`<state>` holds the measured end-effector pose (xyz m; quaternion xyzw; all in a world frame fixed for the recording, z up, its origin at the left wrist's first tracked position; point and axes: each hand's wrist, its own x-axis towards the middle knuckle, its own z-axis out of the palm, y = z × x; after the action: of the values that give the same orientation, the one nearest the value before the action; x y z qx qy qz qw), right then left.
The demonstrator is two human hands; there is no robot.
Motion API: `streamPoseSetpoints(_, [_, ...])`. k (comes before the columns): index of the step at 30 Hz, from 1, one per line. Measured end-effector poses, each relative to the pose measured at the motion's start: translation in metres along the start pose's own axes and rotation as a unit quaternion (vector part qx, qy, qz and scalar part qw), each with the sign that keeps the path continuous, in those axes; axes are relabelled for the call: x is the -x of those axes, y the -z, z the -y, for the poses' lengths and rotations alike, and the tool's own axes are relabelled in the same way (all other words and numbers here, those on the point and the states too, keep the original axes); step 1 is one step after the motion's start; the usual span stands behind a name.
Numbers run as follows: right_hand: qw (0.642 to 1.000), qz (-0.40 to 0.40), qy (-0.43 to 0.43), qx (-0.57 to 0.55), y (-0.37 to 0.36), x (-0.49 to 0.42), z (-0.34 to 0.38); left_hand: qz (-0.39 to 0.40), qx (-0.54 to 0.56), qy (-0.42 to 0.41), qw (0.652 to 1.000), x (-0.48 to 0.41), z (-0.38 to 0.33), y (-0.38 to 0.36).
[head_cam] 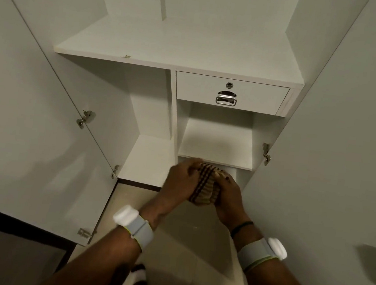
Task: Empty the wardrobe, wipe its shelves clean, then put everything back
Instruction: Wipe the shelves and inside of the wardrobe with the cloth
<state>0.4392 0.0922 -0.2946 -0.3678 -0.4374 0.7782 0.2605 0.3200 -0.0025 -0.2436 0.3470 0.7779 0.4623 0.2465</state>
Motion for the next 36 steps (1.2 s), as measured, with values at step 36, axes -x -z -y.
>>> streamPoseSetpoints(36, [0.962,0.108,0.026,-0.251,-0.066,-0.138,0.113,0.247,0.066,-0.093,0.962,-0.251,-0.042,0.078])
